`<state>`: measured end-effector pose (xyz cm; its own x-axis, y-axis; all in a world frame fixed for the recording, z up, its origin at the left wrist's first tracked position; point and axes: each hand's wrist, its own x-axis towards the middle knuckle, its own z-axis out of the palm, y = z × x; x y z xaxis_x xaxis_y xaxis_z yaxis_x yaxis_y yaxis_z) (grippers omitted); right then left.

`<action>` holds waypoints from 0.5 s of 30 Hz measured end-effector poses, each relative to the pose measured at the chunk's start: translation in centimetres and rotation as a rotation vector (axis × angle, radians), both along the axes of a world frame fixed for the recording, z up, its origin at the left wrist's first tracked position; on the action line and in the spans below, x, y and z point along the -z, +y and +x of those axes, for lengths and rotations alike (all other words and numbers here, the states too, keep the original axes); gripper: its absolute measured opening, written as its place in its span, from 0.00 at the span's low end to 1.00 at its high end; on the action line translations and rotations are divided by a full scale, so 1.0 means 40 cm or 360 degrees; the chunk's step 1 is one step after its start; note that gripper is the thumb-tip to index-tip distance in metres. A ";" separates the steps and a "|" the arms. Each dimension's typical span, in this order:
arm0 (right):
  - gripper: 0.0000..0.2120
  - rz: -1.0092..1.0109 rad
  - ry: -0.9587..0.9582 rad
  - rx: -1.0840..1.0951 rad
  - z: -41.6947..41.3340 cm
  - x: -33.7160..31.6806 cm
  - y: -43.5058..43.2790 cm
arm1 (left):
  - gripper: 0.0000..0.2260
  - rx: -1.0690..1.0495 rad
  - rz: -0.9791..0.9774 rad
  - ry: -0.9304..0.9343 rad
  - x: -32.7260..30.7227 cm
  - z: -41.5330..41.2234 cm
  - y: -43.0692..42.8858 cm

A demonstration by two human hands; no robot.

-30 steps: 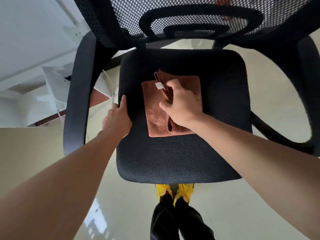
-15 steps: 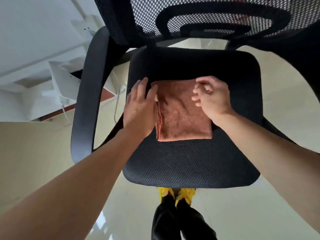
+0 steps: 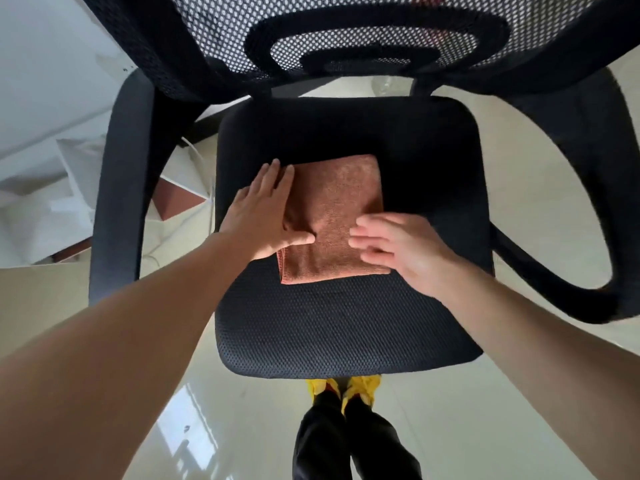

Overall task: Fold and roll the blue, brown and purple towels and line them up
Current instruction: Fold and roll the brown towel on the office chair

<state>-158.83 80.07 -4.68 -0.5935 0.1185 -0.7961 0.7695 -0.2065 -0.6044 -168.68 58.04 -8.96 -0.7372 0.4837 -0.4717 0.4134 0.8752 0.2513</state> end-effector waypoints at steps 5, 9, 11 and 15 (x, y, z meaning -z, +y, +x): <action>0.12 0.0134 -0.0271 0.0177 0.146 0.046 0.065 | 0.56 -0.0026 0.0031 -0.0070 0.001 -0.013 -0.006; 0.23 0.0602 -0.0039 -0.0093 0.119 0.059 0.040 | 0.55 -0.0069 0.0041 0.0015 -0.012 0.004 -0.001; 0.31 0.0803 0.0018 -0.0242 0.092 0.065 0.000 | 0.46 -0.0044 0.0063 0.0278 -0.032 0.041 0.003; 0.22 0.0797 0.0027 -0.0359 0.060 0.081 -0.035 | 0.16 0.0201 0.0278 0.0530 -0.053 0.156 0.013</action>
<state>-156.43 78.67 -7.92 -0.6605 0.3489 -0.6649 0.7505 0.2787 -0.5993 -162.44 58.54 -6.85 -0.7654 0.6324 -0.1192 0.5993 0.7680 0.2258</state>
